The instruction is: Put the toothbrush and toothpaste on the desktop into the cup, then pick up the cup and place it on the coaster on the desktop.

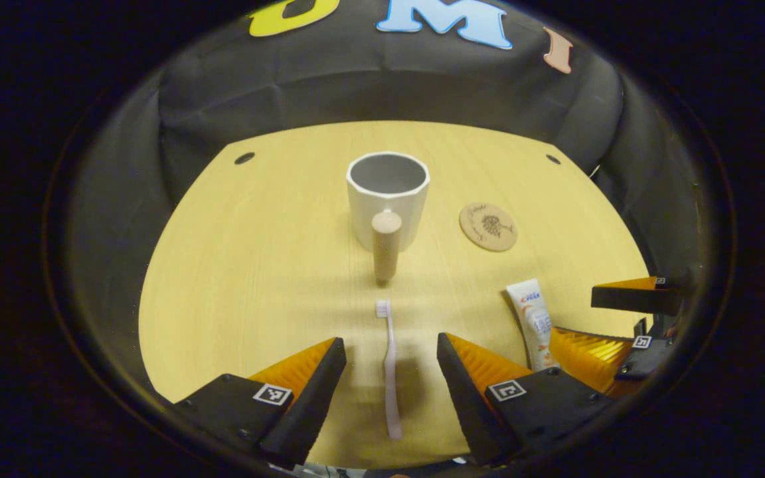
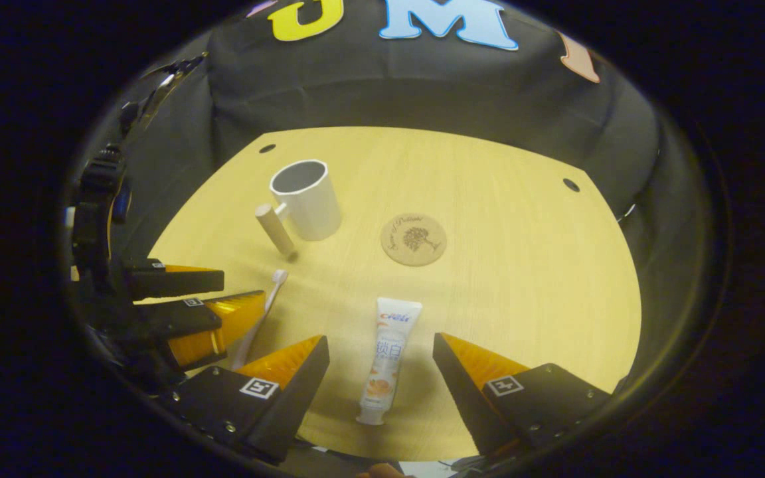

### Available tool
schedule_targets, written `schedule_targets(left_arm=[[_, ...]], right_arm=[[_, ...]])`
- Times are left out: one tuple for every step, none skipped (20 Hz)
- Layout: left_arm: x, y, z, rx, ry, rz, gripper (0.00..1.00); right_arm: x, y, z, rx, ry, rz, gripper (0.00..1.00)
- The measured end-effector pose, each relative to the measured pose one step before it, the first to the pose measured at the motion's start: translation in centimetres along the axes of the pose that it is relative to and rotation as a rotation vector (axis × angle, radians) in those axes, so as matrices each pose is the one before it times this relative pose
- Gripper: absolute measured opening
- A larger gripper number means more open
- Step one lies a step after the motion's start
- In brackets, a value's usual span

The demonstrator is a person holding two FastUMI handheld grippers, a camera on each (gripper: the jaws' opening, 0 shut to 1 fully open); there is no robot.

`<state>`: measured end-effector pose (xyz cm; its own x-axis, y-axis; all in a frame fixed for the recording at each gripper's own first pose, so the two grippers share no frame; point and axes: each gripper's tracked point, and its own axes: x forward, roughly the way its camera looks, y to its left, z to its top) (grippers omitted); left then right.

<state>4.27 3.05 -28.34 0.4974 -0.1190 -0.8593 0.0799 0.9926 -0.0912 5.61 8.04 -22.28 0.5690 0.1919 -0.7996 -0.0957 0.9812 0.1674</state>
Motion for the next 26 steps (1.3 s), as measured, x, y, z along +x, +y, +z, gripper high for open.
schedule_targets(left_arm=[[0.466, -0.017, -0.846, -0.00591, 0.03703, -0.00341, 0.92], [0.228, -0.098, -0.952, -0.00398, 0.05336, -0.00258, 0.92], [0.381, -0.035, -0.833, -0.00213, 0.04691, 0.00027, 0.93], [0.342, -0.028, -0.558, -0.00361, 0.03355, -0.0008, 0.93], [0.327, -0.143, -0.492, -0.00411, 0.02623, -0.00329, 0.94], [0.12, -0.137, -0.215, -0.00264, 0.01835, -0.00747, 0.87], [0.33, -0.048, -0.229, -0.00306, 0.01503, 0.0002, 0.87], [0.293, 0.015, -0.204, -0.00033, 0.01014, 0.0035, 0.87], [0.23, 0.066, -0.096, 0.00029, 0.00966, 0.00573, 0.87], [0.157, 0.006, -0.088, 0.00052, 0.01085, 0.00096, 0.87], [0.237, -0.008, -0.082, -0.00362, 0.00701, 0.00293, 0.87], [0.199, 0.035, -0.083, -0.00455, 0.00877, 0.00136, 0.97], [0.079, 0.273, -0.157, -0.00118, 0.00767, 0.01573, 0.87], [0.216, 0.335, 0.421, 0.00717, -0.00686, 0.01431, 0.87], [0.006, 0.235, -0.088, 0.01069, 0.00574, 0.0137, 0.94], [0.213, 0.185, -0.138, 0.0056, 0.0069, 0.00654, 0.73], [-0.143, -0.1, 0.183, 0.00307, -0.00229, 0.00227, 0.72], [-0.089, -0.071, 0.077, 0.00151, 0.0032, 0.00114, 0.69], [0.03, 0.014, -0.156, 0.00318, -0.00349, 0.00032, 0.65], [0.075, -0.083, 0.071, -0.01169, -0.00186, -0.00011, 0.61], [-0.06, -0.085, -0.189, -0.00563, -0.00082, 0.00136, 0.58], [-0.017, 0.079, 0.04, 0.00183, -0.00111, -0.003, 0.52], [-0.054, 0.075, 0.028, -0.00279, -0.0072, 0.00241, 0.46], [0.16, 0.004, -0.205, -0.02305, 0.00469, 0.00143, 0.36], [-0.106, -0.024, 0.179, 0.00437, -0.00967, -0.00301, 0.34], [0.005, 0.019, -0.106, 0.00052, 0.0038, -0.00014, 0.28]], right_arm=[[0.625, 0.148, -0.64, 0.02179, 0.02915, 0.01397, 0.98], [0.478, 0.136, -0.617, 0.02234, 0.03722, 0.01733, 0.98], [0.42, 0.152, -0.409, 0.02521, 0.03206, 0.01351, 0.98], [0.409, 0.123, -0.396, 0.02516, 0.03218, 0.01407, 0.97], [0.342, 0.099, -0.388, 0.02143, 0.02317, 0.01381, 0.98], [0.345, -0.022, -0.261, 0.01833, 0.02359, 0.00441, 0.98], [0.431, -0.14, -0.296, 0.01028, 0.02162, -0.00171, 0.98], [0.371, -0.302, -0.058, 0.00578, 0.01551, -0.00881, 0.98], [0.56, -0.246, -0.152, 0.00123, 0.01262, -0.00968, 0.98], [0.385, -0.239, 0.052, -0.00052, 0.01104, -0.00844, 0.98], [0.376, -0.131, -0.069, -0.00061, 0.00975, -0.00688, 0.98], [0.304, -0.139, 0.089, 0.00076, 0.00531, -0.00495, 0.97], [0.322, -0.075, 0.014, 0.00128, 0.00394, -0.00602, 0.97], [0.284, -0.085, 0.067, -0.0001, 0.00603, -0.00198, 0.97], [0.409, -0.074, -0.081, 0.00081, 0.00694, -0.00405, 0.96], [0.243, 0.033, -0.08, 0.00238, 0.00905, 0.00314, 0.91], [0.062, -0.285, -0.033, -0.00448, 0.00211, -0.01375, 0.87], [0.005, -0.086, 0.21, -0.00479, -0.00435, -0.00205, 0.86], [0.097, 0.066, -0.027, -0.00218, -0.00168, 0.00193, 0.82], [0.019, -0.451, 0.063, 0.00074, -0.00002, -0.01754, 0.82], [-0.027, 0.021, -0.09, 0.00147, 0.00155, 0.00197, 0.72], [0.098, -0.312, 0.175, -0.00067, -0.00608, -0.00661, 0.71], [-0.042, -0.286, -0.249, -0.00021, 0.00278, -0.01359, 0.64], [-0.037, 0.086, -0.048, -0.00247, 0.0015, 0.00676, 0.59], [0.066, -0.032, -0.24, -0.00494, 0.00618, 0.00292, 0.59], [-0.049, -0.037, -0.345, -0.01475, 0.01179, 0.00188, 0.59]])
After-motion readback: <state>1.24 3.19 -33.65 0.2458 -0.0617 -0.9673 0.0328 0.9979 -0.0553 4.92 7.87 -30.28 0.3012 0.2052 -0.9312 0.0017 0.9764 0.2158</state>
